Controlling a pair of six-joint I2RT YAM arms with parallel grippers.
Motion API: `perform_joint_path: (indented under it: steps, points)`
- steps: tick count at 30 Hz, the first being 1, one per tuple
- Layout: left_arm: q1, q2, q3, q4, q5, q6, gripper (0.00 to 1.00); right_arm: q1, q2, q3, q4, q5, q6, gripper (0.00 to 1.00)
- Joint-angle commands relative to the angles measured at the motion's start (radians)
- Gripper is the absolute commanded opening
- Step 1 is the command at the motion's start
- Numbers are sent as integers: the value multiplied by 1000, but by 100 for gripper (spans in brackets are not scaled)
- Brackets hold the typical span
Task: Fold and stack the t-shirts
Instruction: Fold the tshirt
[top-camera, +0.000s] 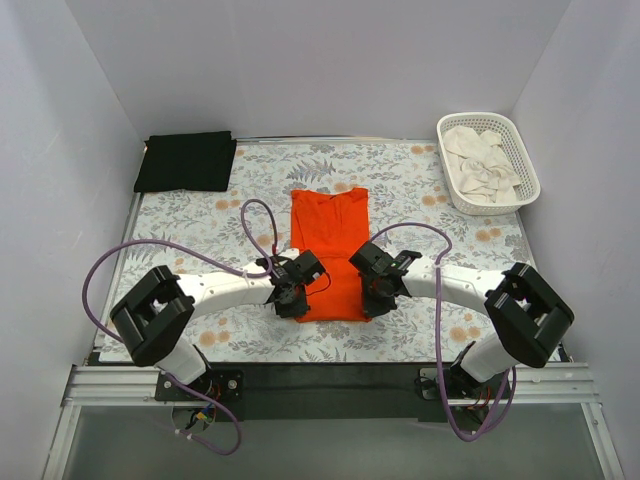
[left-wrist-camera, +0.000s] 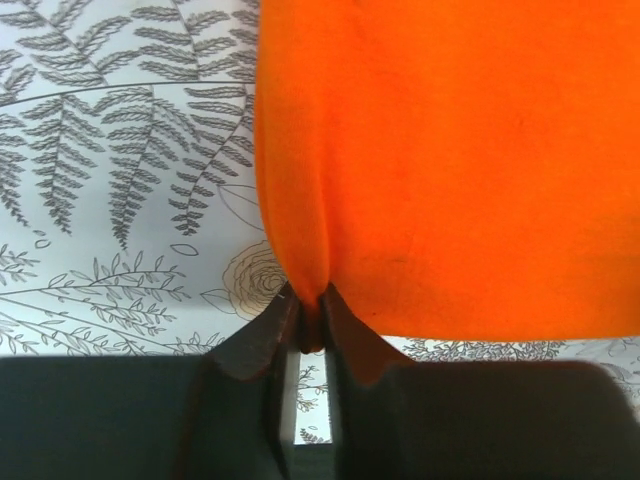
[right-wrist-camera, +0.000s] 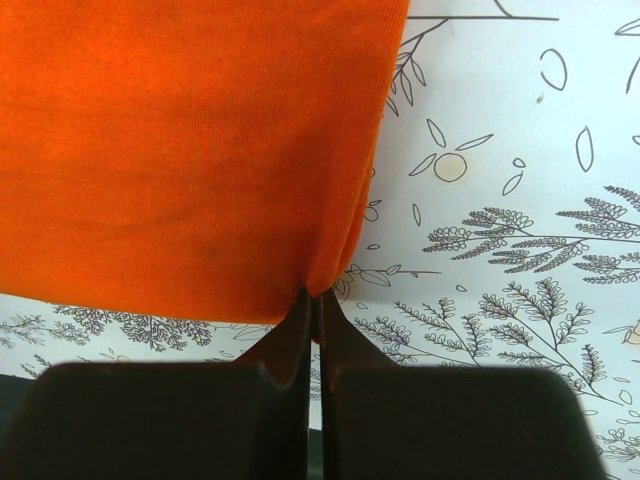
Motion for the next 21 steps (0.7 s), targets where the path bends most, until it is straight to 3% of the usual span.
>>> perform_joint_path:
  steps: [1, 3, 9, 16, 21]
  points:
    - [-18, 76, -93, -31, 49, -38, 12, 14, 42, -59, -40, 0, -5, 1]
    - [-18, 59, -93, -42, 53, -35, 0, 14, 35, -58, -46, -14, -10, 1]
    - [-18, -75, -90, -198, 124, 22, 0, 20, -50, -61, -149, -94, -54, 1]
    - [-50, -286, -178, -326, 516, 68, 0, 55, -142, -27, -373, -317, -125, 1]
    - [-52, -404, -124, -401, 517, 57, 0, 57, -160, 60, -449, -333, -151, 1]
